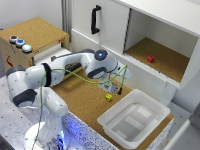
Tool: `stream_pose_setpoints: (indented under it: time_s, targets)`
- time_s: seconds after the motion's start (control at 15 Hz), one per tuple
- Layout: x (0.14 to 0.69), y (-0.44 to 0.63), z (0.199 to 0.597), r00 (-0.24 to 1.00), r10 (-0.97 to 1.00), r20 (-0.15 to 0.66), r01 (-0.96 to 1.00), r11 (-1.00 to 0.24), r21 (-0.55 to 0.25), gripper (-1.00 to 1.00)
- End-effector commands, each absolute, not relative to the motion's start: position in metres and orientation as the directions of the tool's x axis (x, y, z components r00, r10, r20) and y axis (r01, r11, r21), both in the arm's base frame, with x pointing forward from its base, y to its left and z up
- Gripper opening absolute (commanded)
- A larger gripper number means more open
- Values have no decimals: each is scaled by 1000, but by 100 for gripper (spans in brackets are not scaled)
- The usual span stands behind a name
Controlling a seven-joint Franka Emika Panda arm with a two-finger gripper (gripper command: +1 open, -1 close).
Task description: Go towards the pink block and grasp it
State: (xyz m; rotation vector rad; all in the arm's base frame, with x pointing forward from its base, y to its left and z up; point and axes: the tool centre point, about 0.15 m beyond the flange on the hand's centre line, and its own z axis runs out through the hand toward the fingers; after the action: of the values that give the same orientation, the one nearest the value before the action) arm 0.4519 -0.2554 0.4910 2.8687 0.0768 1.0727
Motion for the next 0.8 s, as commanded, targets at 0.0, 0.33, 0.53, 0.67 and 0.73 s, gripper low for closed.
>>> stream_pose_setpoints:
  time_s: [0.0,0.33,0.53,0.67,0.73]
  targets:
    - [558,-277,510,814,21,581,57,-997,-44,100]
    - [602,-274,503,839,-34,543,10,-997,-78,100]
    - [622,-273,499,855,-29,518,4,-998,-63,100]
    - [632,-272,499,859,-27,512,3,-998,-59,100]
    - [638,-273,497,863,-25,504,3,-998,-55,100]
